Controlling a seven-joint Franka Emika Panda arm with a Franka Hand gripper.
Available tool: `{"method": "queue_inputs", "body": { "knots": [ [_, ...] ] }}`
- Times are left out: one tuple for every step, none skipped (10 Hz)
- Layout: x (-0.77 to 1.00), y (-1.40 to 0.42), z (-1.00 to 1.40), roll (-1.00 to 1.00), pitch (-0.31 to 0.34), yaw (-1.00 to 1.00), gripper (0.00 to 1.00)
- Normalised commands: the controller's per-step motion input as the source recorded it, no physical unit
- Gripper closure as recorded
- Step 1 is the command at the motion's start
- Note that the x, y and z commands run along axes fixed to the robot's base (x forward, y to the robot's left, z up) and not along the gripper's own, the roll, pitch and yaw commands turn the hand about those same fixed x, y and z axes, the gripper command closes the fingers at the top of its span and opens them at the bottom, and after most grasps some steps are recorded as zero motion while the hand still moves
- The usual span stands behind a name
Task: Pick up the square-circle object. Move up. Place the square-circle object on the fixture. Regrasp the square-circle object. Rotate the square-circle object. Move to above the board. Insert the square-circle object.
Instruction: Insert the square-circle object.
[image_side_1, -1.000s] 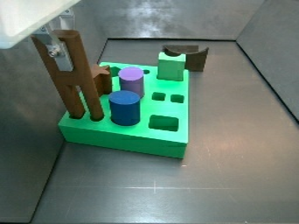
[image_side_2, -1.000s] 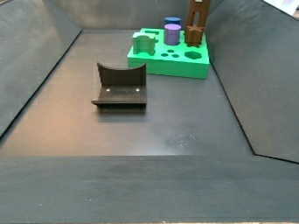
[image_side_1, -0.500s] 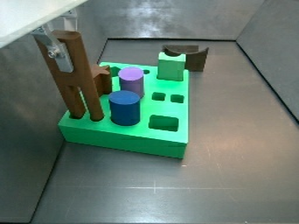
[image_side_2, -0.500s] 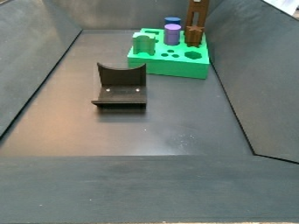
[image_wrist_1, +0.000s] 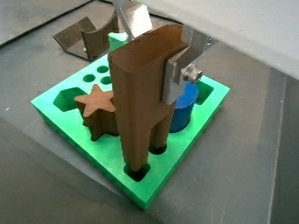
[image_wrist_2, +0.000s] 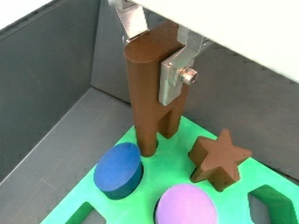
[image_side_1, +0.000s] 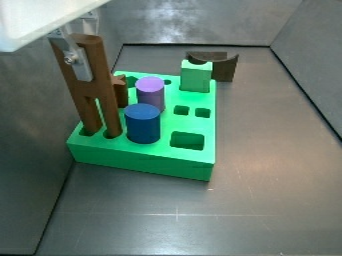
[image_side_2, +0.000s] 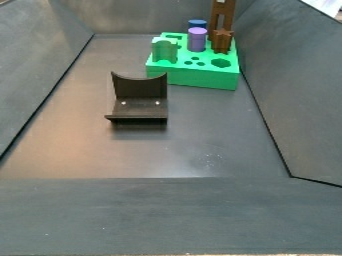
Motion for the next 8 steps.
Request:
{"method": "queue_inputs", "body": {
  "knots": [
    [0.19,0.00,-0.29,0.00,0.069,0.00,1.00],
    [-0.05,-0.10,-0.16,0.00,0.000,-0.08,1.00],
    [-0.01,0.00,-0.18,-0.04,0.029,-0.04,1.00],
    [-0.17,0.03,-0.16,-0.11,0.074,-0.06,1.00],
    [-0.24,0.00,-0.15,-0.05,0.111,-0.05,1.00],
    [-0.22,0.04,-0.13,-0.04,0.091,0.00,1.00],
    [-0.30,0.09,-0.08,-0.01,0.130,0.00,1.00],
    [-0.25,0.04,-0.11,-0.07,0.111,0.00,1.00]
  ]
}}
